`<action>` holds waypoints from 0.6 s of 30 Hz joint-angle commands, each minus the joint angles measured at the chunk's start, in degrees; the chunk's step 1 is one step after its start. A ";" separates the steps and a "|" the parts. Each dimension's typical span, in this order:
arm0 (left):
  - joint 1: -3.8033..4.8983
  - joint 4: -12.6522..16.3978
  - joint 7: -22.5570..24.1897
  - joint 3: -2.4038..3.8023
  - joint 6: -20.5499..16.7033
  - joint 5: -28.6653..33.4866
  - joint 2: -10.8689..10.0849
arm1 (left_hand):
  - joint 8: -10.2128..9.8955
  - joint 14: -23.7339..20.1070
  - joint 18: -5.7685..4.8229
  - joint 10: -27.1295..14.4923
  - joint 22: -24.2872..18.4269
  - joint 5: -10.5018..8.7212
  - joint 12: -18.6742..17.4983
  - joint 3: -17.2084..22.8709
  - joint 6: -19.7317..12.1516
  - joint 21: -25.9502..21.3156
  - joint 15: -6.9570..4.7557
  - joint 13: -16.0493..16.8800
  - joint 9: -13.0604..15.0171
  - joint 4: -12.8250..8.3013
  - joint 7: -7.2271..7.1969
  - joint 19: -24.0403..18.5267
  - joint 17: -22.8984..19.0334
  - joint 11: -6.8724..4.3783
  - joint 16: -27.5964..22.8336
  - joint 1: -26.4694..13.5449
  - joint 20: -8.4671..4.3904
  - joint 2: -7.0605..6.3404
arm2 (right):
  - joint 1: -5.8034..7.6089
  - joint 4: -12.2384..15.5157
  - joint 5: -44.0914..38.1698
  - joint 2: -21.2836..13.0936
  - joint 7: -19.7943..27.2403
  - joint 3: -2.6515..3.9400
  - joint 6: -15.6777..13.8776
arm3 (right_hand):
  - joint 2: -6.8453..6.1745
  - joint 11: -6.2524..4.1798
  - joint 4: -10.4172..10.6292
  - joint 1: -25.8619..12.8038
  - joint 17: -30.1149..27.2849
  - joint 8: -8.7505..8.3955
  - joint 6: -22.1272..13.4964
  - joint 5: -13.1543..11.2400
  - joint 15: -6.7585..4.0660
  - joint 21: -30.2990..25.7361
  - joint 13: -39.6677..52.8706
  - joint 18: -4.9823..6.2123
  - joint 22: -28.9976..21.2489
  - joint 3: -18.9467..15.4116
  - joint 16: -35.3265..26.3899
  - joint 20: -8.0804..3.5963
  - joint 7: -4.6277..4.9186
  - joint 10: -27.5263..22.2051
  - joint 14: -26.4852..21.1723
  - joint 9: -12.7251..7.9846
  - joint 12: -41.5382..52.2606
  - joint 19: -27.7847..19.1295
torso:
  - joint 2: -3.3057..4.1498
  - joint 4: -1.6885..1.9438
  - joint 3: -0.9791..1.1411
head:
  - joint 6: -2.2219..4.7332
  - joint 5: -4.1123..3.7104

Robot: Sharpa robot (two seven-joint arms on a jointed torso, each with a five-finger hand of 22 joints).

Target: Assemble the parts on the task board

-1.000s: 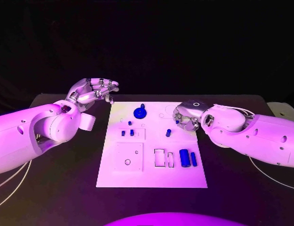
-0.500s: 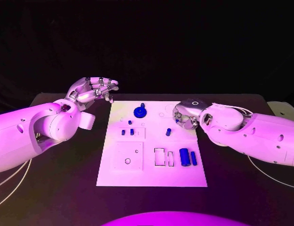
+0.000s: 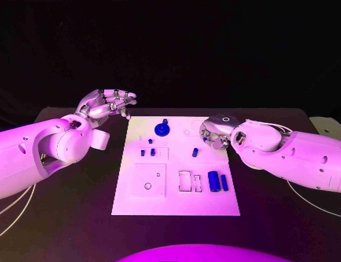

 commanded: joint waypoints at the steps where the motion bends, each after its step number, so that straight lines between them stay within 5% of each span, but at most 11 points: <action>1: 0.02 0.08 -0.42 0.04 0.16 0.30 -0.02 | -0.37 -0.28 0.82 -0.63 -0.08 0.05 0.32 0.01 -0.50 -0.39 0.03 0.07 -0.04 -0.31 0.07 -0.01 -0.08 0.02 -0.39 0.28 -0.21 -0.23 | -0.52 0.19 -0.71 -0.21 -0.86 -0.35 -0.46 | 0.58 -0.06 -0.40 0.07 -0.11 0.24 0.52 0.08 -0.50 0.20 -0.01 -1.11 11.24 -0.08 0.10 -0.42 0.07 0.36 2.63 0.12 -0.17 2.09 | -0.02 0.05 -0.02 | -0.03 0.02; 18: 0.02 -0.24 -1.10 0.04 0.55 0.26 -0.15 | -0.57 -0.55 0.78 -1.15 -0.16 0.06 0.39 0.09 -0.88 -0.54 0.20 0.09 -0.09 -0.46 0.28 -0.13 -0.21 0.23 -0.61 0.12 -0.12 -0.35 | 0.14 3.33 0.12 -2.58 -0.32 0.02 -7.73 | 0.44 -0.12 -0.68 -0.90 -0.36 0.33 0.62 -0.73 -0.56 1.44 -0.18 -1.38 11.83 -0.36 -0.05 -0.53 -0.05 0.76 2.61 0.39 -0.70 2.63 | -0.05 -0.02 -0.05 | 0.15 -0.05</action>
